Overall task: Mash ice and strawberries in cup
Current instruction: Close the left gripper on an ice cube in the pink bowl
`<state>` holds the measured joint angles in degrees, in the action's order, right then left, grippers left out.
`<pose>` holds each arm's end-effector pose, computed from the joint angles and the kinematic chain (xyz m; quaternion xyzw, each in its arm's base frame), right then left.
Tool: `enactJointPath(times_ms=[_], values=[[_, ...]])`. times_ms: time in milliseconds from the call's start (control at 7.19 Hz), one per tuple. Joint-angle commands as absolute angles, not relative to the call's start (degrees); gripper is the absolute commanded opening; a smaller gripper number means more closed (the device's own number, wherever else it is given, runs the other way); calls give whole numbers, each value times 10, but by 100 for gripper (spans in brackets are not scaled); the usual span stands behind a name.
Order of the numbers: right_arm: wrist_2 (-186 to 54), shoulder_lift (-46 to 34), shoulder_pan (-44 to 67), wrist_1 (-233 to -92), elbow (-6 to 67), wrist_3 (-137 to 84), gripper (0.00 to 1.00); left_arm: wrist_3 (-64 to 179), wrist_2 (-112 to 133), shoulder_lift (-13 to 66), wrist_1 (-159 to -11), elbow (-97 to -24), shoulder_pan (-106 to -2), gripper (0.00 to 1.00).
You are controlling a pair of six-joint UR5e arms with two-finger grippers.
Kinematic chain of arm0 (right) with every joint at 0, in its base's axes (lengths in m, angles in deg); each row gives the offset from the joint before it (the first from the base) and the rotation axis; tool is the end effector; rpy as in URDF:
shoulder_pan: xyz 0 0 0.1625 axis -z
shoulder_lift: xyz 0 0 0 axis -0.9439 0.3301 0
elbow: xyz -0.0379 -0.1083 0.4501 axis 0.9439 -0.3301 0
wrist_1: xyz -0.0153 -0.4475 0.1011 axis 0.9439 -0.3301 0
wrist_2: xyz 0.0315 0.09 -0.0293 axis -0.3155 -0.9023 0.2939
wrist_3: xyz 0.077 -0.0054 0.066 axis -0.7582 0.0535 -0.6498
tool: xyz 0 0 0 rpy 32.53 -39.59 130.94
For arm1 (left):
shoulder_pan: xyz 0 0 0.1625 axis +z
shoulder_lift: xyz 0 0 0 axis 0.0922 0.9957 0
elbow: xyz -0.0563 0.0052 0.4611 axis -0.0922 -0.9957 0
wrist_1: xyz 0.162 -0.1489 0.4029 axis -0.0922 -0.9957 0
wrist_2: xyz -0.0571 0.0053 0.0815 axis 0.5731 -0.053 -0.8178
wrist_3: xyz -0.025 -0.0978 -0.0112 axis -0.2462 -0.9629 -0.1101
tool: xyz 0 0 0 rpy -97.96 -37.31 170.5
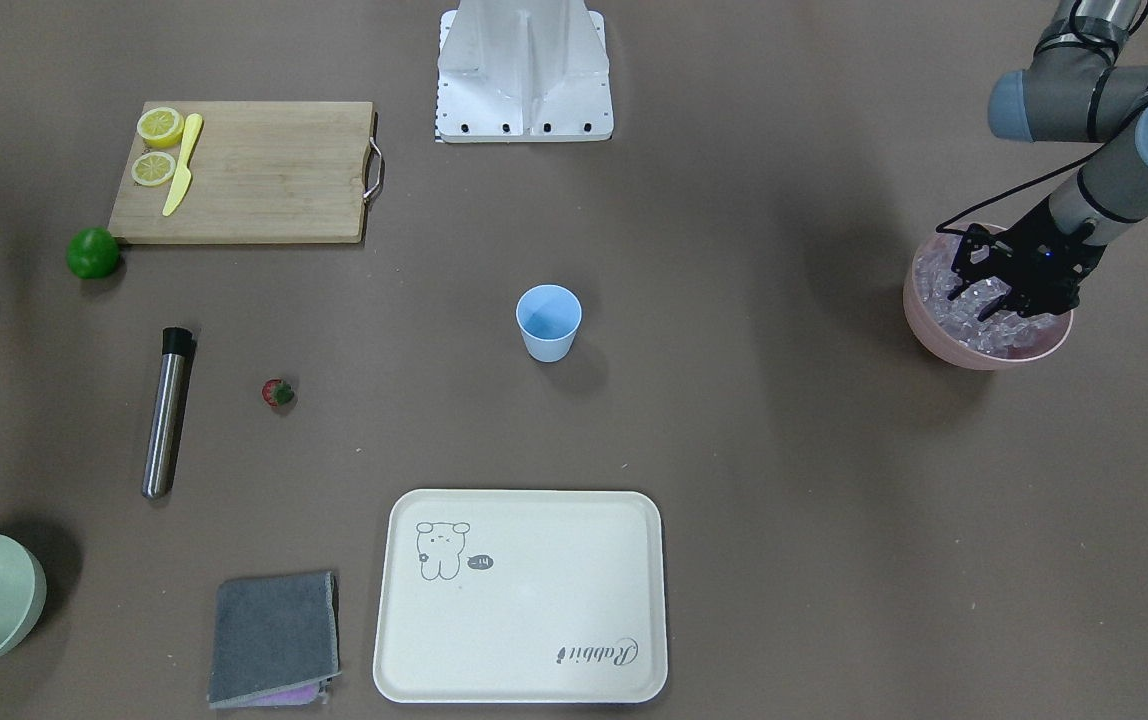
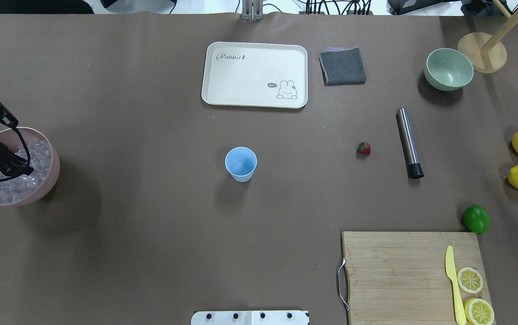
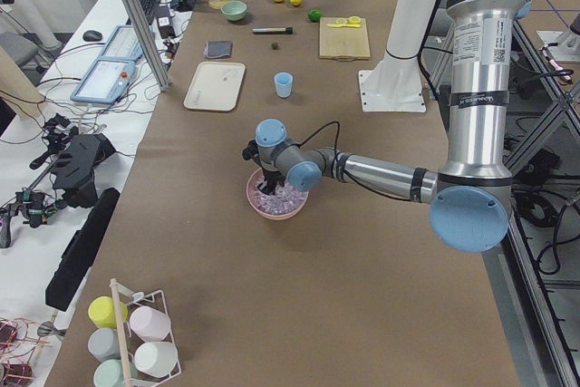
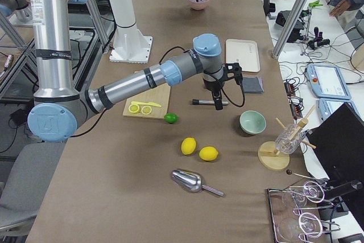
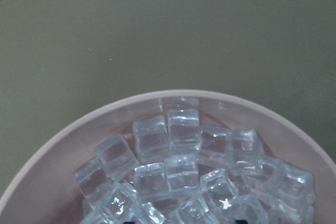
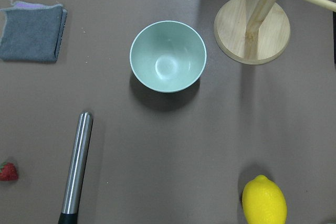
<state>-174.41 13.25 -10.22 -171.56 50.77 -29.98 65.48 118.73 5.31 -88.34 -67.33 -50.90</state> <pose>-0.0188 -0.5369 0.4651 0.1404 -0.3909 -0.0042 0.9097 0.2490 -0.4947 0.5849 0.1594 0.4038 0.3112 0.8454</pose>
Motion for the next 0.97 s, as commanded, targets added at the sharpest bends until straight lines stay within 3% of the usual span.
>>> enactJointPath(times_ms=[0, 835], values=[[-1744, 132, -103, -1716, 509, -300, 100, 656, 1191, 58, -882, -674, -513, 0], [-1755, 127, -93, -1716, 511, -303, 100, 660, 1268, 109, -852, -674, -610, 0]])
